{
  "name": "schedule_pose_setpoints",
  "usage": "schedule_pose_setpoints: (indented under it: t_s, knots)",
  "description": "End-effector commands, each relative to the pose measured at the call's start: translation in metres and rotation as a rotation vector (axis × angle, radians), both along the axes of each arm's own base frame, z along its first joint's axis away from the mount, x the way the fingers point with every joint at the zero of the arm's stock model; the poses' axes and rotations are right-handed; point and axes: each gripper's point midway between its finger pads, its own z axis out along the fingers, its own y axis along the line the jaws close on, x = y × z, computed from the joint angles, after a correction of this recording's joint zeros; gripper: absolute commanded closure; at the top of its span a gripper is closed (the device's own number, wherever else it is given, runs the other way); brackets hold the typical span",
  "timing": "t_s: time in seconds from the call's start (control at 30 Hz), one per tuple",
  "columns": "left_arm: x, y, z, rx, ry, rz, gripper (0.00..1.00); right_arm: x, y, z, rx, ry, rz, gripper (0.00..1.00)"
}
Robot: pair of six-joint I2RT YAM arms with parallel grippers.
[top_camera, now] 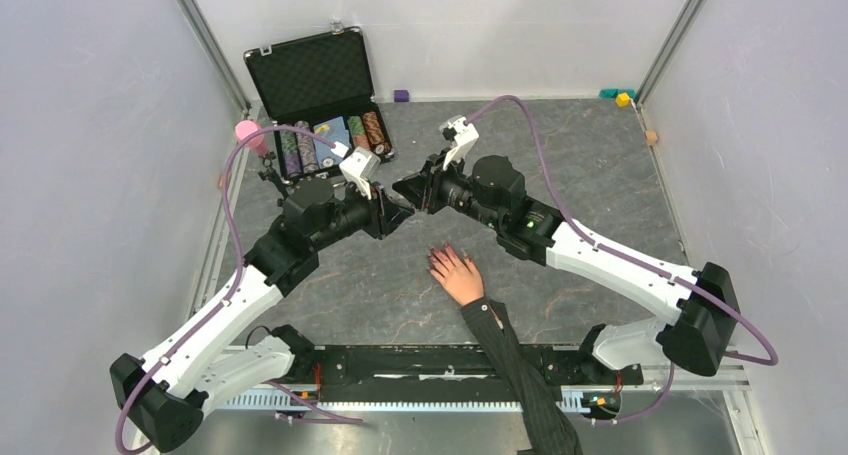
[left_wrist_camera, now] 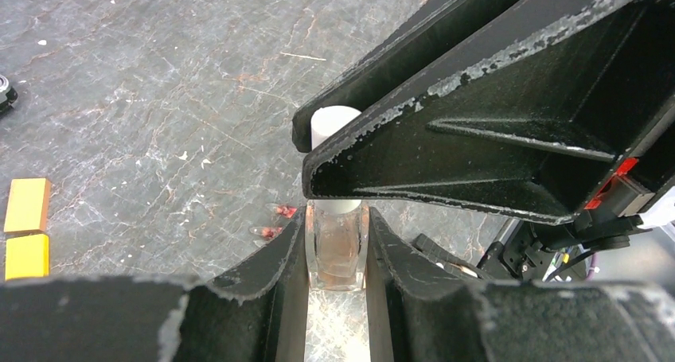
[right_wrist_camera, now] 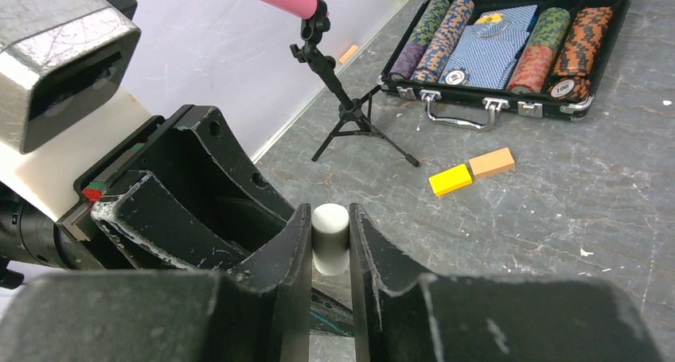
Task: Paint the nails
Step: Screw the nail polish bottle.
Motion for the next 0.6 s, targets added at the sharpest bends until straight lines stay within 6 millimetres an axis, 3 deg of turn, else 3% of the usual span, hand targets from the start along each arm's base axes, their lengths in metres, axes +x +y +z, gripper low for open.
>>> schedule_pose_setpoints:
  t_s: [0.0,0.27,0.57]
  knots:
    - [0.015,0.006,0.065,-0.1,-0.203,0.056,0.98,-0.007,0.001,0.019,-0.018,-0.053,0.016,0.76]
    - [0.012,0.003,0.068,-0.106,-0.201,0.031,0.98,-0.004,-0.018,0.052,-0.039,-0.216,-0.024,0.35]
    - [0.01,0.004,0.07,-0.106,-0.208,0.03,0.98,0.008,-0.054,0.069,0.015,-0.268,-0.002,0.28]
